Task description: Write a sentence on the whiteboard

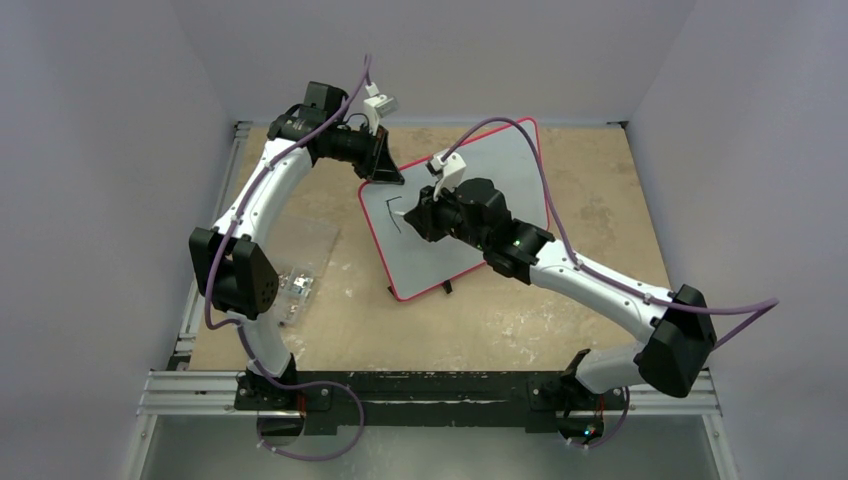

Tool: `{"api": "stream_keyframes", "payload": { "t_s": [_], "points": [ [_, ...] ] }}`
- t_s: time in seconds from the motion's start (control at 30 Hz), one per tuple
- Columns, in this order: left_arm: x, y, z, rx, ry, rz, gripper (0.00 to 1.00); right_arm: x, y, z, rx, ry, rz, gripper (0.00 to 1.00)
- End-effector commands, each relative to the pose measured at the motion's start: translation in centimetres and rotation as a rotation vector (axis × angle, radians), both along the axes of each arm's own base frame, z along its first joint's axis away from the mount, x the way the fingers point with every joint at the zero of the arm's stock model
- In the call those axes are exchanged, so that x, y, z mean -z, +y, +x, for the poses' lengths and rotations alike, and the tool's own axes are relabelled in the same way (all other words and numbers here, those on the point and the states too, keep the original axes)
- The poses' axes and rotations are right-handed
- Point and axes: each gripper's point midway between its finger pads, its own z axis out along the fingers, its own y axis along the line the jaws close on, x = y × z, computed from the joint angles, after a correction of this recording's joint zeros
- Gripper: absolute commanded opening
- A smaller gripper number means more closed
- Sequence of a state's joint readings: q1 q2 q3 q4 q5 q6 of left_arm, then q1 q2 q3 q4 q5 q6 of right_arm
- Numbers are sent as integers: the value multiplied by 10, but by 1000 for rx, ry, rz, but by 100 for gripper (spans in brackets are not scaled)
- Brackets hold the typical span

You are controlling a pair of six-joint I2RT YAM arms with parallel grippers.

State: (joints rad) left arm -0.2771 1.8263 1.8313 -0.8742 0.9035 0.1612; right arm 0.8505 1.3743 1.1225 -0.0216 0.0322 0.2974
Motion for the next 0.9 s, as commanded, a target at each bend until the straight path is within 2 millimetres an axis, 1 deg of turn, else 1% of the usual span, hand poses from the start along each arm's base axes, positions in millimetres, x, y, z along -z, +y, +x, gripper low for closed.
{"api": "stream_keyframes", "payload": {
  "t_s": [0.0,0.43,0.57,0.63,0.87],
  "points": [
    [0,-7,-14,62,-50,46,0,-22,1,13,54,-39,42,0],
    [0,-7,-14,63,-52,49,0,-5,6,12,44,-4,27,0],
    [0,-7,-14,63,-53,48,0,-3,1,17,77,-7,16,0],
    [0,-7,-15,63,-52,47,0,3,-5,18,104,4,-9,0],
    [-1,-8,-15,66,-54,45,0,14,-25,28,187,28,-38,0]
  ]
}}
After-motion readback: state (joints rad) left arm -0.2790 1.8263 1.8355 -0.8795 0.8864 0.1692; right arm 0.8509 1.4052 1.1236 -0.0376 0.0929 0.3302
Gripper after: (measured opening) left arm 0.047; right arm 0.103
